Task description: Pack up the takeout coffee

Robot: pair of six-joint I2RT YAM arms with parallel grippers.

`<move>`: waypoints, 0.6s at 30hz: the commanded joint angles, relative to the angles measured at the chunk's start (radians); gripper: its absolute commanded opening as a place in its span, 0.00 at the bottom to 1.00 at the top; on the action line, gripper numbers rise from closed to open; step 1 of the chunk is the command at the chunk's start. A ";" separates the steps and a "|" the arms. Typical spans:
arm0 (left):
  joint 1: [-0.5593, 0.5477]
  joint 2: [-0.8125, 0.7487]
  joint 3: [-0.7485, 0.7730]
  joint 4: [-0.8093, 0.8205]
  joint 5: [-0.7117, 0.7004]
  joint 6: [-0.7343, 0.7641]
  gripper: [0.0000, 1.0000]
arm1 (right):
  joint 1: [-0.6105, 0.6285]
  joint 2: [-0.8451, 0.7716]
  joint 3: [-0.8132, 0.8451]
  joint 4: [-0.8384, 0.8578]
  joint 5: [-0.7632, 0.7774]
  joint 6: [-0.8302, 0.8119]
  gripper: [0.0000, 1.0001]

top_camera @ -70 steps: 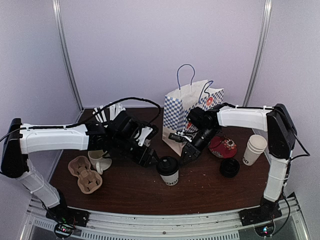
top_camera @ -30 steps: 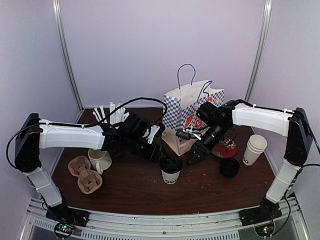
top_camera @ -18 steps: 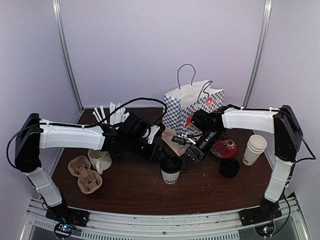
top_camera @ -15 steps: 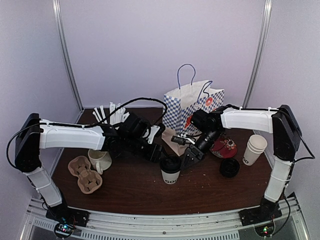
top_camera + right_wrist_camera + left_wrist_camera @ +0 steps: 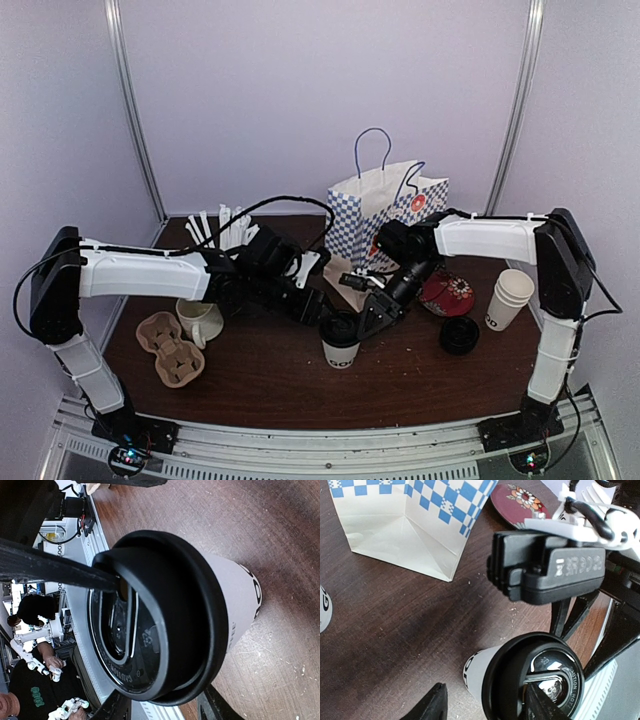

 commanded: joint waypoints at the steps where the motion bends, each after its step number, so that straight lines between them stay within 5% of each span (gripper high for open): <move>1: 0.008 0.020 -0.038 -0.018 -0.024 0.009 0.53 | 0.003 0.105 -0.026 0.043 0.357 0.033 0.44; 6: 0.008 0.006 -0.072 -0.039 -0.059 0.019 0.52 | 0.001 0.134 -0.018 0.034 0.406 0.023 0.43; 18: 0.008 -0.072 0.002 0.033 0.011 0.084 0.62 | -0.010 -0.004 0.090 -0.063 0.145 -0.095 0.46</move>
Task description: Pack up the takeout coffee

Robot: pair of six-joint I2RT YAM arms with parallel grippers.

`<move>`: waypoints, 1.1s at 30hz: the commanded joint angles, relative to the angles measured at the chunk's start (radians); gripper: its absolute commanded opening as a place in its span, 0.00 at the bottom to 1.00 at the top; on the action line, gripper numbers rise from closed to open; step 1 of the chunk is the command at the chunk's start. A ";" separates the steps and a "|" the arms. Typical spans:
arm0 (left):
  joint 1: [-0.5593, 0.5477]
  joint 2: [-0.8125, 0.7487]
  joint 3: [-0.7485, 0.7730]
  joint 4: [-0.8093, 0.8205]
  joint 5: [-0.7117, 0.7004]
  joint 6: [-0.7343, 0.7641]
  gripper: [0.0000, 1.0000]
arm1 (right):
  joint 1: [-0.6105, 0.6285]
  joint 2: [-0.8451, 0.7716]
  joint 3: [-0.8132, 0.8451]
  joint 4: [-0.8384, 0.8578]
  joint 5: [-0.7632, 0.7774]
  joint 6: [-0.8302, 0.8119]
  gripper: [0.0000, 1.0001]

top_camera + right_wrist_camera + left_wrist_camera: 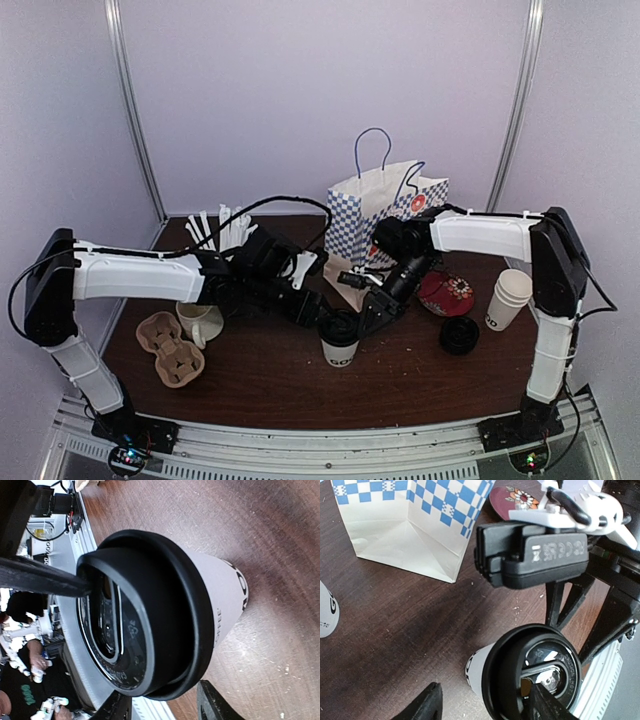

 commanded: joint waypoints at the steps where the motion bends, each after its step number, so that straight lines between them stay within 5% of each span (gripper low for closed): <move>1: 0.007 -0.043 0.047 0.005 0.027 0.049 0.63 | -0.006 -0.051 0.018 0.001 0.087 -0.066 0.47; 19: 0.007 -0.057 0.140 -0.153 -0.064 0.240 0.65 | -0.020 -0.233 -0.009 -0.064 0.159 -0.173 0.50; 33: 0.008 -0.146 0.109 -0.212 -0.001 0.315 0.68 | -0.028 -0.274 -0.017 -0.047 0.161 -0.211 0.50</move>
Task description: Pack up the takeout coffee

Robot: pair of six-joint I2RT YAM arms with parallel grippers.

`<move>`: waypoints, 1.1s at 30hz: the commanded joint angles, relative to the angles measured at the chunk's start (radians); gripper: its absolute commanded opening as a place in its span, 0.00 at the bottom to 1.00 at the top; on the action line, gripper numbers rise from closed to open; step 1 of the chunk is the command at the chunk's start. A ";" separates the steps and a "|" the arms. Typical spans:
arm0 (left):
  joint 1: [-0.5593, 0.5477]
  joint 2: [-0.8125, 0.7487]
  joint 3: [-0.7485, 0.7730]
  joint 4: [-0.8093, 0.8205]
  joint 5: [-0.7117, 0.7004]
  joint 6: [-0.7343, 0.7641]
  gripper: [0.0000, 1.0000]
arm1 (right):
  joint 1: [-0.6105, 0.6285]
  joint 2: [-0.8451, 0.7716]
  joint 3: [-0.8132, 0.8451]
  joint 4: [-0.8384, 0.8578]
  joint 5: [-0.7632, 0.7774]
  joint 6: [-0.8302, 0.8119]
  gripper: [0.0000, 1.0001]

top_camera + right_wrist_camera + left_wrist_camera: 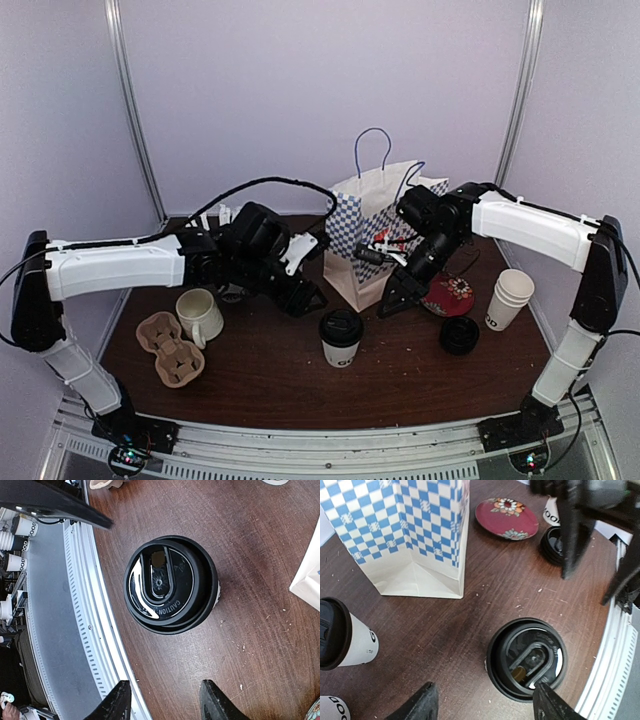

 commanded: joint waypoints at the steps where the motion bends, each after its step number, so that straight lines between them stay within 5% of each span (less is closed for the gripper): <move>1: 0.006 -0.081 -0.020 -0.015 0.057 0.061 0.68 | -0.007 -0.041 -0.016 0.015 0.019 -0.031 0.50; 14: 0.002 -0.061 -0.115 0.048 0.109 -0.096 0.62 | 0.058 0.012 -0.002 0.101 0.192 -0.006 0.52; 18: -0.003 -0.105 -0.225 0.182 0.110 -0.183 0.69 | 0.064 0.052 0.034 0.105 0.141 -0.013 0.53; 33: -0.030 -0.063 -0.258 0.302 0.074 -0.322 0.69 | 0.066 0.130 0.052 0.136 -0.025 -0.001 0.61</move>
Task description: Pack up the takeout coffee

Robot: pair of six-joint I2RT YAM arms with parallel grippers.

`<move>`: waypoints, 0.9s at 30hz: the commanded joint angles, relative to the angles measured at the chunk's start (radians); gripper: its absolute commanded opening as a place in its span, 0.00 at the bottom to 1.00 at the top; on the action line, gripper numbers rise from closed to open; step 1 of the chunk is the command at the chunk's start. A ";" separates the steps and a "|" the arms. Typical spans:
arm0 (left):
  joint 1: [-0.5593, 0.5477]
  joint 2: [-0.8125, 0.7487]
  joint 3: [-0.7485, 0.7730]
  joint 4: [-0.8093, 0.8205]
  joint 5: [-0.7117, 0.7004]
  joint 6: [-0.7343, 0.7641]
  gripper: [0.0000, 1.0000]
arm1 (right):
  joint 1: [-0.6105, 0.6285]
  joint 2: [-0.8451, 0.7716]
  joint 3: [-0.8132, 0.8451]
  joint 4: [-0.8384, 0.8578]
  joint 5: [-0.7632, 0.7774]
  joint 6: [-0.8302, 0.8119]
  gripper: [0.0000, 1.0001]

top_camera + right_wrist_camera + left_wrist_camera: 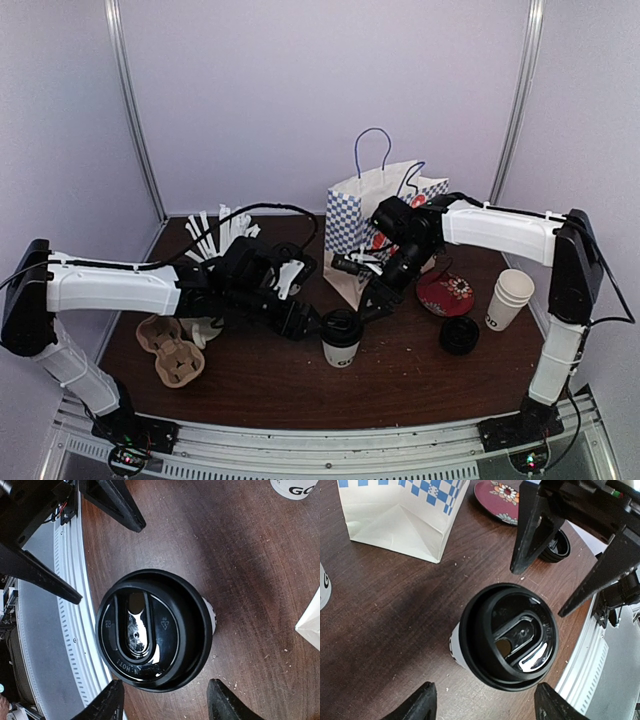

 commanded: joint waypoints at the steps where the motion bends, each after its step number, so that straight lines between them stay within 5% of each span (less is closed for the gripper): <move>1: -0.004 0.007 -0.001 0.092 -0.013 -0.021 0.70 | 0.006 -0.025 0.005 0.017 -0.037 0.011 0.62; 6: -0.003 0.051 0.033 0.123 0.004 -0.011 0.70 | 0.018 -0.066 -0.028 0.036 0.032 0.003 0.70; 27: -0.004 0.151 0.024 0.173 0.019 0.004 0.63 | 0.155 -0.070 -0.026 0.078 0.355 -0.069 0.77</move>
